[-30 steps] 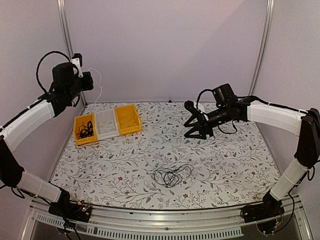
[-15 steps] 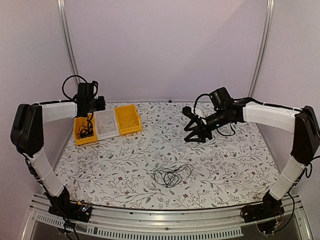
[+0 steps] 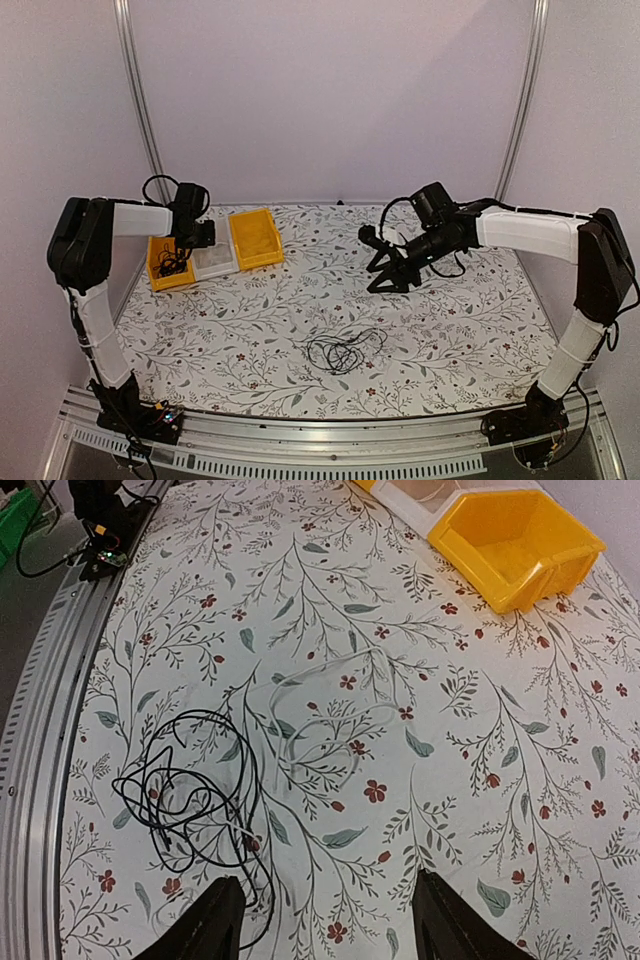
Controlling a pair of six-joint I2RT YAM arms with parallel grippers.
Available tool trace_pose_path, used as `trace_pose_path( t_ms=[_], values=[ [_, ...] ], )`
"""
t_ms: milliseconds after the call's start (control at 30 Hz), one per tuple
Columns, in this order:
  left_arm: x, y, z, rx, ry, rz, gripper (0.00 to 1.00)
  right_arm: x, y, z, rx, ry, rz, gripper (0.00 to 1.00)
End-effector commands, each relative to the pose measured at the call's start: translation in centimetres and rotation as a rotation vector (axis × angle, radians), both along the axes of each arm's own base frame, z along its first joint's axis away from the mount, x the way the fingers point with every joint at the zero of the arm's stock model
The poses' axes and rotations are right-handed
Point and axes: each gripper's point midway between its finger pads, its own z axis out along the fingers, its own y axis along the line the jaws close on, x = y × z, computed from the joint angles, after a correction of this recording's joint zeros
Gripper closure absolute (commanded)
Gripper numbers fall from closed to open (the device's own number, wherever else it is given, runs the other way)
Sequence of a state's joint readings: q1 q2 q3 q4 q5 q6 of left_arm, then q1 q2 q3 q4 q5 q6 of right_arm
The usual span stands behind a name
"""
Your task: Untangle the cables
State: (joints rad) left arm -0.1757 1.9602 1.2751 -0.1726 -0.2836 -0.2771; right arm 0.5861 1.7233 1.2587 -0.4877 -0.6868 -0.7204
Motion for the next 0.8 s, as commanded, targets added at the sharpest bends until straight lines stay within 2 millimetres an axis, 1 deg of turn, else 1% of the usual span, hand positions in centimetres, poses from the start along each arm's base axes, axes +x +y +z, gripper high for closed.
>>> trace_pose_path(
  t_ms=[0,33,67,133,233,267,333,367,400,433,500,533,567,600,633,667,700,767],
  values=[
    [0.5,0.8,1.9,0.021,-0.036,0.038,1.0,-0.3,0.8,-0.8,-0.04,-0.006,0.025,0.38],
    [0.6,0.8,2.5,0.02,-0.049,0.036,1.0,-0.4,0.9,-0.8,-0.042,-0.008,0.029,0.39],
    [0.6,0.7,3.0,0.02,-0.061,0.03,0.96,-0.4,1.0,-0.8,-0.042,-0.009,0.031,0.38],
    [0.6,0.7,4.5,0.027,-0.087,0.023,0.81,-0.5,1.0,-0.7,-0.04,-0.011,0.034,0.38],
    [0.3,1.4,7.0,0.05,-0.128,0.045,0.66,-0.6,1.0,-0.8,-0.042,-0.01,0.033,0.38],
    [0.1,1.7,8.1,0.06,-0.147,0.058,0.62,-0.6,1.0,-0.8,-0.042,-0.009,0.032,0.38],
    [-0.4,2.0,11.1,0.051,-0.204,0.075,0.57,-0.6,1.1,-0.8,-0.042,-0.007,0.032,0.38],
    [-0.7,1.7,12.8,0.032,-0.24,0.069,0.56,-0.5,1.1,-0.8,-0.041,-0.007,0.031,0.38],
    [-1.0,0.9,14.4,0.011,-0.279,0.052,0.55,-0.5,1.1,-0.8,-0.042,-0.007,0.029,0.38],
    [-1.5,-0.3,16.2,-0.007,-0.323,0.015,0.54,-0.5,1.1,-0.9,-0.043,-0.004,0.027,0.38],
    [-2.5,-3.9,19.0,-0.019,-0.397,-0.105,0.54,-0.4,1.2,-1.1,-0.047,0.001,0.026,0.38],
    [-3.3,-6.3,20.0,-0.028,-0.424,-0.191,0.54,-0.5,1.2,-1.3,-0.051,0.004,0.028,0.38],
    [-4.1,-8.8,20.5,-0.044,-0.44,-0.274,0.54,-0.5,1.2,-1.6,-0.056,0.007,0.028,0.38],
    [-5.1,-11.2,20.7,-0.076,-0.447,-0.358,0.54,-0.4,1.2,-1.8,-0.06,0.007,0.029,0.38],
    [-6.2,-13.6,20.5,-0.118,-0.442,-0.439,0.54,-0.4,1.2,-2.1,-0.067,0.01,0.029,0.38],
    [-7.4,-15.8,19.7,-0.177,-0.418,-0.517,0.54,-0.5,1.3,-2.3,-0.071,0.011,0.029,0.38],
    [-8.6,-17.6,19.0,-0.216,-0.395,-0.568,0.54,-0.4,1.3,-2.5,-0.075,0.015,0.028,0.38],
    [-10.4,-19.8,17.1,-0.25,-0.345,-0.583,0.54,-0.1,1.3,-2.8,-0.082,0.008,0.019,0.38]
  ],
)
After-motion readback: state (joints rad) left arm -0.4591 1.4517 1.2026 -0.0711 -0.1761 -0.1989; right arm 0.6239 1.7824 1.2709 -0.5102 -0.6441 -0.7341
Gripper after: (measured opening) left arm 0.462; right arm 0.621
